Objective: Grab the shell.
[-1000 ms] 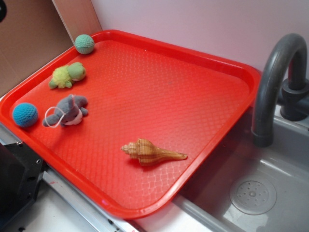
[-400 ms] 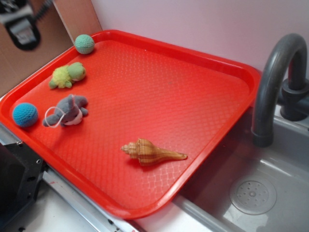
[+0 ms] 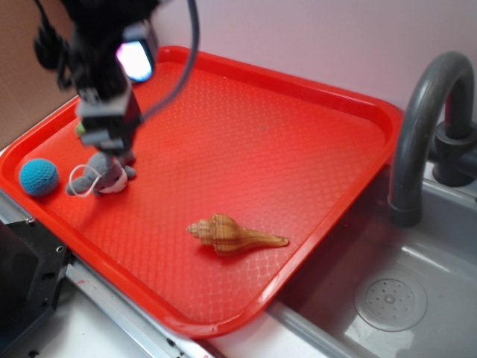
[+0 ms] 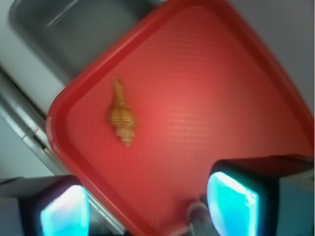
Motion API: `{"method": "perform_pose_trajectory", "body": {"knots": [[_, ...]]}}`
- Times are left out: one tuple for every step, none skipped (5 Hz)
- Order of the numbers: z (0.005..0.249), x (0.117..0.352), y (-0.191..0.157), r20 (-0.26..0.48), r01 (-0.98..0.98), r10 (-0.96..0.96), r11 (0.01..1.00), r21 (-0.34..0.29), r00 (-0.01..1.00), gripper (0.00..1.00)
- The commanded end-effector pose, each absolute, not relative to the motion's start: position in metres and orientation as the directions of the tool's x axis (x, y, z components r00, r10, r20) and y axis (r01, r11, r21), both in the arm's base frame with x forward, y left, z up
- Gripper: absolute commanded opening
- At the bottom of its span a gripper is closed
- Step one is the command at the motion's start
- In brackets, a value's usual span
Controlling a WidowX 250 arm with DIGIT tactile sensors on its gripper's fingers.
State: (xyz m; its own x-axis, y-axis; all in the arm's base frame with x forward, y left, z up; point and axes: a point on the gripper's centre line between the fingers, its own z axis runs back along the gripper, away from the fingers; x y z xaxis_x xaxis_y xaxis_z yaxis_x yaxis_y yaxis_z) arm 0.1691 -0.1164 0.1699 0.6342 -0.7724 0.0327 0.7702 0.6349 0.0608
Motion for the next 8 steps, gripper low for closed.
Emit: {"method": "perform_pose_trajectory", "body": {"knots": [[0.121,0.167,-0.141,0.070,0.762,-0.763,0.646,0.046,0.642,1.00],[0.092,0.169,-0.147,-0.004,0.753,-0.753,0.656,0.052,0.657,1.00],[0.060,0.174,-0.154,-0.056,0.758,-0.757,0.647,0.081,0.651,1.00],[0.047,0.174,-0.160,-0.065,0.783,-0.781,0.620,0.045,0.622,1.00],[0.028,0.176,-0.163,-0.107,0.793,-0.788,0.609,0.011,0.607,1.00],[0.021,0.170,-0.162,-0.113,0.794,-0.787,0.607,0.028,0.606,0.00],[0.018,0.164,-0.162,-0.126,0.786,-0.776,0.616,0.055,0.618,0.00],[0.028,0.172,-0.158,-0.101,0.760,-0.753,0.645,0.080,0.650,0.00]]}}
